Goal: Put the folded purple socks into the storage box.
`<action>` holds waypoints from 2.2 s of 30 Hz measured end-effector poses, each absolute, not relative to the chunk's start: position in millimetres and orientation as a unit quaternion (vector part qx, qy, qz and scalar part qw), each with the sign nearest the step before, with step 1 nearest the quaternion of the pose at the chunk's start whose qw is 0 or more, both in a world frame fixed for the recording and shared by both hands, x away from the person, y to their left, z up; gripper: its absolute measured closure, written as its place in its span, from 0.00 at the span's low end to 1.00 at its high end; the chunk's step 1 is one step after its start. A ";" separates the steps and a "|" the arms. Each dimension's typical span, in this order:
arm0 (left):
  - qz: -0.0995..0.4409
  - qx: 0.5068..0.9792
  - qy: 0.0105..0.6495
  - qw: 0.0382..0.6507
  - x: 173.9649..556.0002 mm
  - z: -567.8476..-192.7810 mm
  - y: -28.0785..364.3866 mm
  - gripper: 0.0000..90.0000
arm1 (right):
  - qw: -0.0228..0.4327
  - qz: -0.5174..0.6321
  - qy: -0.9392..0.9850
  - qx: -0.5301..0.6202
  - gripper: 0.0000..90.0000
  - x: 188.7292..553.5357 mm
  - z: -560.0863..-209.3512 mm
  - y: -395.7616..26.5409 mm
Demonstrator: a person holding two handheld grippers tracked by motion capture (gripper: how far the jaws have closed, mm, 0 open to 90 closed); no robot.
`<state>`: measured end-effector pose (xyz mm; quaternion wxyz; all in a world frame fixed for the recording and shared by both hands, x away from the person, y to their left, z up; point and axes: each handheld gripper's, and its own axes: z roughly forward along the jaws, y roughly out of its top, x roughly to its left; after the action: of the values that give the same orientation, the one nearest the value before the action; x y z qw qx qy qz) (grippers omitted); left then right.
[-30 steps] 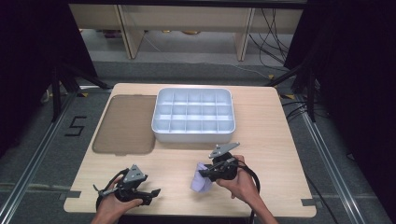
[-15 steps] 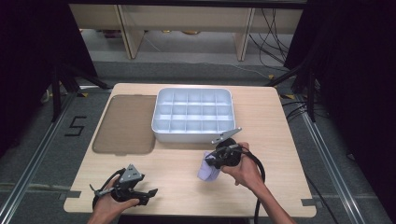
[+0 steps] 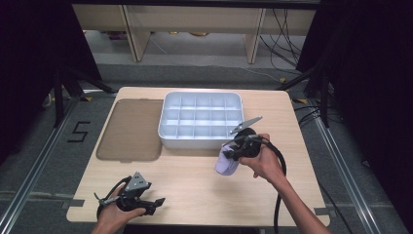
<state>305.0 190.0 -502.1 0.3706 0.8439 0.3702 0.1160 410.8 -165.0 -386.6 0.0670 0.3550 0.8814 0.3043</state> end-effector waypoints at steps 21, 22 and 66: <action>0.111 0.844 0.369 0.372 305.8 -502.3 190.7 0.25 | 0.126 0.290 0.865 0.389 0.81 483.1 -339.1 -178.4; 0.111 0.845 0.368 0.372 305.5 -502.2 190.6 0.25 | 0.125 0.289 0.863 0.395 0.81 486.1 -339.7 -178.4; 0.099 0.844 0.374 0.371 304.3 -504.7 189.6 0.25 | 0.198 0.156 0.902 0.351 0.80 522.9 -428.9 -158.6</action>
<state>304.3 189.6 -504.7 0.3707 0.8442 0.3741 0.0995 522.9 -158.6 -428.9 0.1985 0.3513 0.9015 0.1564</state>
